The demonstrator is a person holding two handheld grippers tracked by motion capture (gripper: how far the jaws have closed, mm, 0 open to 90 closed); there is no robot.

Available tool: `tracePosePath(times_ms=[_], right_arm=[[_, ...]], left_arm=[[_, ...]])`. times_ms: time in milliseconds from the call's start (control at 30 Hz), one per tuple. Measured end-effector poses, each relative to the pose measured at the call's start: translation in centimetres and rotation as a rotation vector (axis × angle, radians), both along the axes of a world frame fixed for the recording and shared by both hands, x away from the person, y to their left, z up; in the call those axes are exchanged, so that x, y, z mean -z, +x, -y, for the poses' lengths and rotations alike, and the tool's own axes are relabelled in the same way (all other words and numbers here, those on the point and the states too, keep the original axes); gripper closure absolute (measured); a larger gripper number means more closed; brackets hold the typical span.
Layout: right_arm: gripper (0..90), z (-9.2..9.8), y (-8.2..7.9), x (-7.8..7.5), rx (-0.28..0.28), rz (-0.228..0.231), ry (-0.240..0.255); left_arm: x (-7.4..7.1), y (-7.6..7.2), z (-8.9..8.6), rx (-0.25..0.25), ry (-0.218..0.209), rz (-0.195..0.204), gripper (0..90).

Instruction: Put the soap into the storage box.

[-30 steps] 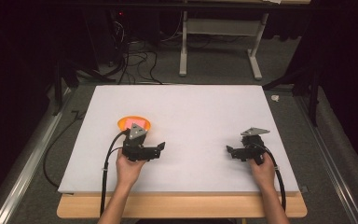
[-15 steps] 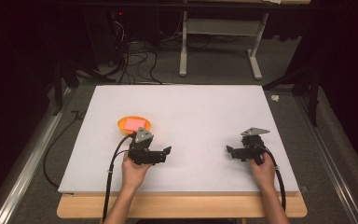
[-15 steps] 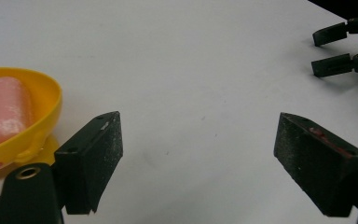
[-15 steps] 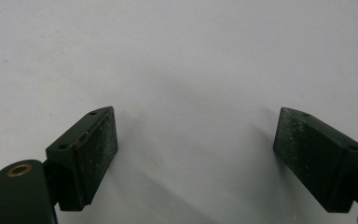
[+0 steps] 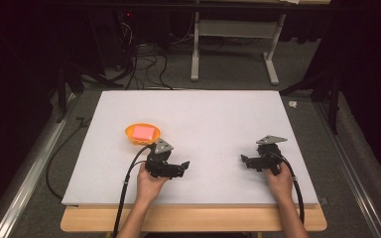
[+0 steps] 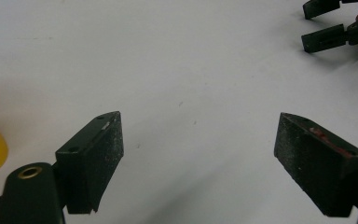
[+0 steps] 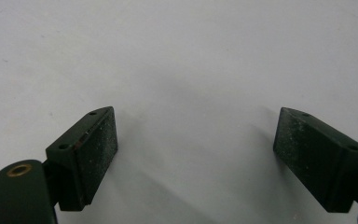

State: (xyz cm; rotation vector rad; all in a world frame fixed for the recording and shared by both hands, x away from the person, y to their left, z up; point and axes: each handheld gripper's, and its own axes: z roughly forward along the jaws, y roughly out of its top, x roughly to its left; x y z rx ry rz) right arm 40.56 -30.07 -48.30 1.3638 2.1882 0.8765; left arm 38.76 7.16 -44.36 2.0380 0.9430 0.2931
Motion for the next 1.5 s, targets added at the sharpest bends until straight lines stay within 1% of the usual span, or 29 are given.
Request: tracePosePath(times_ms=[400, 500, 667, 700, 733, 967, 1267, 1400, 1500], right_arm=[[14.3, 0.0, 0.0, 0.0, 0.000, 0.000, 0.000], [14.3, 0.0, 0.0, 0.0, 0.000, 0.000, 0.000], [14.3, 0.0, 0.0, 0.0, 0.002, 0.001, 0.000], [14.3, 0.0, 0.0, 0.0, 0.002, 0.001, 0.000], [14.3, 0.0, 0.0, 0.0, 0.002, 0.001, 0.000], [14.3, 0.0, 0.0, 0.0, 0.002, 0.001, 0.000], [14.3, 0.0, 0.0, 0.0, 0.002, 0.001, 0.000], [14.3, 0.0, 0.0, 0.0, 0.001, 0.001, 0.000], [14.3, 0.0, 0.0, 0.0, 0.001, 0.001, 0.000]], left_arm=[[1.4, 0.7, 0.9, -0.019, 0.062, -0.009, 16.6], [2.0, 0.9, 1.3, -0.027, 0.089, -0.005, 16.6], [2.8, 1.3, 1.8, -0.034, 0.098, -0.014, 16.6], [2.9, 1.4, 1.8, -0.034, 0.105, -0.011, 16.6], [3.0, 1.4, 1.9, -0.035, 0.100, -0.016, 16.6], [3.4, 1.7, 2.2, -0.051, 0.100, -0.006, 16.6], [4.0, 1.9, 2.4, -0.065, 0.108, 0.005, 16.5], [4.1, 1.9, 2.3, -0.086, 0.099, 0.009, 16.5], [4.2, 1.9, 2.3, -0.091, 0.110, 0.009, 16.5]])
